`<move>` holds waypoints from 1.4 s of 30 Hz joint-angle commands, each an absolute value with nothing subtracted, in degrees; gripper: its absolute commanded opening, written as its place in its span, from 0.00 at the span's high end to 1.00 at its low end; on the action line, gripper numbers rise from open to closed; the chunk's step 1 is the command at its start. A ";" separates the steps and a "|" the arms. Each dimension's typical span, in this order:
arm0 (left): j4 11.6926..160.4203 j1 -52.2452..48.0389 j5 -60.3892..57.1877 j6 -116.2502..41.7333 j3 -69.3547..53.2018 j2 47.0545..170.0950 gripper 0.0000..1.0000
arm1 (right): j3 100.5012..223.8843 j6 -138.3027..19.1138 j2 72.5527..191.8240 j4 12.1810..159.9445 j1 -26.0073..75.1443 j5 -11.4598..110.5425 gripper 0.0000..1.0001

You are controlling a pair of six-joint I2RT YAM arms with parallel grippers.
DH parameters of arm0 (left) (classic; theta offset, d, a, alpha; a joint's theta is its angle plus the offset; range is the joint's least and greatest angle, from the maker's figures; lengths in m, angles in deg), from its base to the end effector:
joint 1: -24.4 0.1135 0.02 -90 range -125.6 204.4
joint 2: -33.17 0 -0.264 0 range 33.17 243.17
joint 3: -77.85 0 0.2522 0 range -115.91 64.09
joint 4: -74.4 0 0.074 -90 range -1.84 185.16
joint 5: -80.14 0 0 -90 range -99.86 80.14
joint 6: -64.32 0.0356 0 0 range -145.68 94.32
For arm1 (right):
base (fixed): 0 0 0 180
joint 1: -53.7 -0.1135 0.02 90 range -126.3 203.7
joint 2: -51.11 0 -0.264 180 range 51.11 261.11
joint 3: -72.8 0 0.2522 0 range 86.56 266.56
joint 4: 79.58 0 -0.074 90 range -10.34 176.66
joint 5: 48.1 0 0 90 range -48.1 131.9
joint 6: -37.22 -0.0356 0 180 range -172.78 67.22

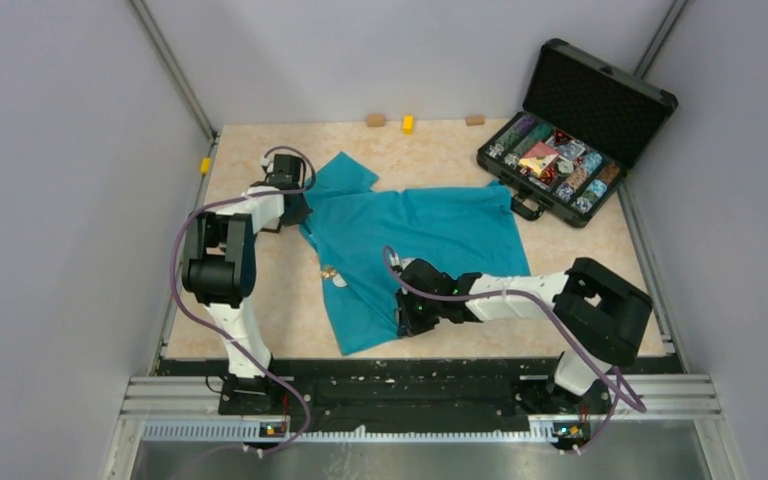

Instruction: Pin the brooch onto the clothing

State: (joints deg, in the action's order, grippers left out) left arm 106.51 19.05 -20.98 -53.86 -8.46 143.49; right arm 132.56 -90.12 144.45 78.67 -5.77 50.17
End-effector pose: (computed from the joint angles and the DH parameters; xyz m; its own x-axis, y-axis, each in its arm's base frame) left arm 0.4017 -0.0307 0.1680 -0.7213 -0.3979 -0.5670 -0.4041 0.9065 -0.1221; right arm 0.1519 0.2676 0.1477 -0.8744 -0.3011 -0.3805 -0.4573 0.7733 0.4391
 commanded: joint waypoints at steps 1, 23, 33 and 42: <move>109.76 19.39 -25.15 -50.04 -11.61 140.92 1.00 | 130.86 -90.38 140.96 75.78 -5.56 49.73 1.00; 111.06 19.30 -12.41 -48.57 -12.20 141.24 1.00 | 152.33 -64.21 150.82 81.21 -20.23 42.08 0.56; 111.45 19.30 -12.49 -48.57 -12.38 141.75 1.00 | 158.39 -60.15 161.04 81.91 -22.85 40.95 0.56; 111.45 19.32 -12.60 -48.53 -12.46 141.64 1.00 | 159.37 -60.01 165.21 81.09 -23.78 35.59 0.63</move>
